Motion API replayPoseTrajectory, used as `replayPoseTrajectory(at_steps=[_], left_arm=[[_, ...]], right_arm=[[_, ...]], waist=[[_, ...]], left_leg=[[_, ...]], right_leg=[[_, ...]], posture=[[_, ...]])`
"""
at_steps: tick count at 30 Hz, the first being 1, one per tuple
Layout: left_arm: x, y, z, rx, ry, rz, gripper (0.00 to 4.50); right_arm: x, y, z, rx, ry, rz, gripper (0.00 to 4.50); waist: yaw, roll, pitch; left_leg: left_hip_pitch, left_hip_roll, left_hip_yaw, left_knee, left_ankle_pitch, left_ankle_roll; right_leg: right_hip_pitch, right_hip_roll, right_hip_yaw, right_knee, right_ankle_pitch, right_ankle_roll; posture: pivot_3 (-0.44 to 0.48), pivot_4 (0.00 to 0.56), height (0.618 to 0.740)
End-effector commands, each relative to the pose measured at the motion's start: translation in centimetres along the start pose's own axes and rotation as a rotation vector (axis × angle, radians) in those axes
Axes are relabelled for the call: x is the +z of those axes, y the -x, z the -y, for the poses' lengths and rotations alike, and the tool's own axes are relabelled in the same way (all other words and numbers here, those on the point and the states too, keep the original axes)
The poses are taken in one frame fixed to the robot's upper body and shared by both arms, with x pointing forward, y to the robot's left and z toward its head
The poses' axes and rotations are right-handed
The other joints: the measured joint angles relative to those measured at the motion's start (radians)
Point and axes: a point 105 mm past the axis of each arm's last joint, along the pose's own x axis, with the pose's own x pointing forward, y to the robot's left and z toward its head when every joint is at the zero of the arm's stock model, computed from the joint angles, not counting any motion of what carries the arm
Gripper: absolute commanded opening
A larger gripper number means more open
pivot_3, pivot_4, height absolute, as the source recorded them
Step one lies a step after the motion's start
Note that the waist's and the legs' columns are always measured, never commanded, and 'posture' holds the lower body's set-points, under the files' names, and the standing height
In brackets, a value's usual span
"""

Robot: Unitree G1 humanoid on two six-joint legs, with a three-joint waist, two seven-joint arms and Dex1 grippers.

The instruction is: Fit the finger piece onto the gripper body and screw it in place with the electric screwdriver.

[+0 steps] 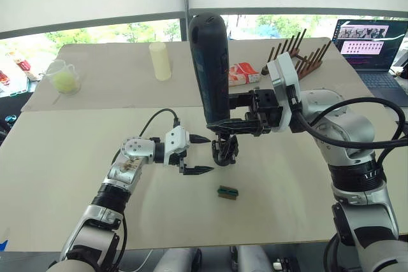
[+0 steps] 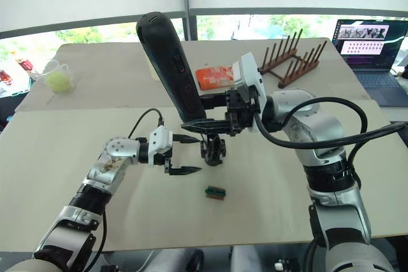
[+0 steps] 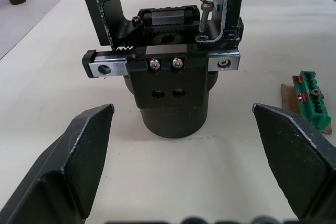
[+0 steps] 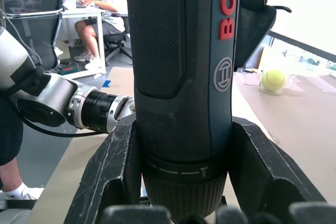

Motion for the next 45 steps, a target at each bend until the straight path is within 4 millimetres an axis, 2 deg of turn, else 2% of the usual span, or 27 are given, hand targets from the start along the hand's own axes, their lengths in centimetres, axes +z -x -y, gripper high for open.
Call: replayPoseTrajectory(at_steps=[1,18,45], left_arm=[[1.0,-0.1,-0.4,-0.003,-0.054,0.017,4.5],[1.2,-0.4,-0.4,-0.01,-0.067,0.021,4.5],[1.2,-0.5,-0.4,-0.005,-0.064,0.024,4.5]], right_arm=[[2.3,0.3,-0.2,0.006,0.088,0.042,1.9],[1.4,0.5,0.0,-0.005,0.073,0.017,1.9],[1.3,0.3,-0.5,0.012,0.054,0.014,1.9]], waist=[[0.0,0.0,0.0],[0.0,0.0,0.0],[0.0,0.0,0.0]], left_leg=[[0.0,0.0,0.0,0.0,0.0,0.0],[0.0,0.0,0.0,0.0,0.0,0.0],[0.0,0.0,0.0,0.0,0.0,0.0]], right_leg=[[0.0,0.0,0.0,0.0,0.0,0.0],[0.0,0.0,0.0,0.0,0.0,0.0],[0.0,0.0,0.0,0.0,0.0,0.0]], posture=[[0.0,0.15,0.74],[0.0,0.15,0.74],[0.0,0.15,0.74]])
